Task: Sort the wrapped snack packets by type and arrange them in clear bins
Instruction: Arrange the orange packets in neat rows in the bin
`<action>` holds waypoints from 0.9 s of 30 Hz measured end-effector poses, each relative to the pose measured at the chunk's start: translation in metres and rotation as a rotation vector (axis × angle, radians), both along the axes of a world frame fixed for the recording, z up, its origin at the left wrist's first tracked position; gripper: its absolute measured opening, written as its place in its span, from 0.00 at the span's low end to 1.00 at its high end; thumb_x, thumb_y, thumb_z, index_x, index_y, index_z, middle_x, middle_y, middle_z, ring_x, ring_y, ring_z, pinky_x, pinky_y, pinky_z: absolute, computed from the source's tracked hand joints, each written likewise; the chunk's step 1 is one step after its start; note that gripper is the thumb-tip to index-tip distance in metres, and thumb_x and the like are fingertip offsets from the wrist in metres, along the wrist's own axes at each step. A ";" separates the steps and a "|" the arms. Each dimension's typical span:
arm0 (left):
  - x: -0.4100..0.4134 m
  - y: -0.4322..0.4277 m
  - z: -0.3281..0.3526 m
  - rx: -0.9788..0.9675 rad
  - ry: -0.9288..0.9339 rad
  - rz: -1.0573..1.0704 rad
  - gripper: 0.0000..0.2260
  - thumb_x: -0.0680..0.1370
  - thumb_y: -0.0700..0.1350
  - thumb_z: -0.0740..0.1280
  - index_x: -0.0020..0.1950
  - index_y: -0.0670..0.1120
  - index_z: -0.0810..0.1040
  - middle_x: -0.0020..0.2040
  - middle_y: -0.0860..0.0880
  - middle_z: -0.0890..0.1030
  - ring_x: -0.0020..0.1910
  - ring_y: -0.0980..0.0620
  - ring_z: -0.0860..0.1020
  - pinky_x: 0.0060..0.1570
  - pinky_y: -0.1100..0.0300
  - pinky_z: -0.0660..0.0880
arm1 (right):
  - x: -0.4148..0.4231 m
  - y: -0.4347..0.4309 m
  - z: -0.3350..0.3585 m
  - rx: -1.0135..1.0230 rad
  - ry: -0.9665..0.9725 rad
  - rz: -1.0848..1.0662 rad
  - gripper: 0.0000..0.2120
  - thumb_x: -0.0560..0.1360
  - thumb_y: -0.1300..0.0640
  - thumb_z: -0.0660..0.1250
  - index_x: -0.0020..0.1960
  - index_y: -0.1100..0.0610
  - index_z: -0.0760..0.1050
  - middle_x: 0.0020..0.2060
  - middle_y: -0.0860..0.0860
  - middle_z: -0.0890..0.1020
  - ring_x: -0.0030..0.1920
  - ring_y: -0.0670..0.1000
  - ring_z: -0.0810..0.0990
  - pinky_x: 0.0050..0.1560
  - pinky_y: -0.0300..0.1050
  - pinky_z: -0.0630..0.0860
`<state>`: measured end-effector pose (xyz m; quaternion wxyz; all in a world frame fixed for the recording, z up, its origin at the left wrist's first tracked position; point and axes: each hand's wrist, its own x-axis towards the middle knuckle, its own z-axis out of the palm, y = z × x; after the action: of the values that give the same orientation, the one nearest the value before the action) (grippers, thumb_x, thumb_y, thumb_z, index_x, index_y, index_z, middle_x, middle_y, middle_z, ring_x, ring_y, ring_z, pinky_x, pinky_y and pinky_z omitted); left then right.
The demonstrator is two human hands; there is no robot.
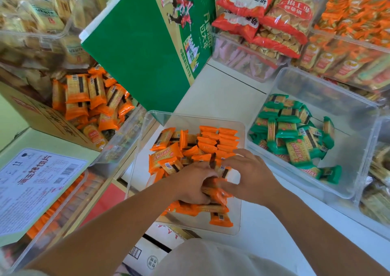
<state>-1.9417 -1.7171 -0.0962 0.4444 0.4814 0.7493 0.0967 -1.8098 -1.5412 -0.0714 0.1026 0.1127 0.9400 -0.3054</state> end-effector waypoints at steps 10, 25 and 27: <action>0.022 -0.017 -0.013 0.222 -0.013 0.277 0.28 0.71 0.59 0.76 0.68 0.55 0.73 0.61 0.55 0.79 0.59 0.55 0.77 0.59 0.56 0.76 | -0.004 -0.013 -0.001 0.186 -0.103 0.186 0.24 0.71 0.36 0.71 0.65 0.41 0.74 0.58 0.40 0.79 0.64 0.49 0.75 0.75 0.62 0.49; 0.060 -0.005 -0.013 -0.208 0.569 -0.216 0.10 0.79 0.51 0.69 0.57 0.48 0.80 0.54 0.46 0.80 0.54 0.43 0.78 0.48 0.51 0.76 | -0.006 -0.028 -0.019 0.396 0.043 0.163 0.29 0.60 0.42 0.81 0.59 0.46 0.79 0.52 0.47 0.81 0.52 0.55 0.83 0.63 0.72 0.67; 0.060 0.003 -0.010 -0.238 0.554 -0.220 0.10 0.80 0.50 0.69 0.58 0.47 0.79 0.54 0.46 0.80 0.53 0.43 0.79 0.45 0.52 0.72 | -0.001 -0.025 -0.019 0.384 0.101 0.136 0.29 0.64 0.43 0.79 0.62 0.47 0.77 0.55 0.47 0.80 0.53 0.55 0.82 0.65 0.70 0.64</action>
<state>-1.8820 -1.7145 -0.1059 0.2843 0.5124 0.7912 -0.1751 -1.8110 -1.5667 -0.0908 0.0525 0.0510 0.9903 -0.1181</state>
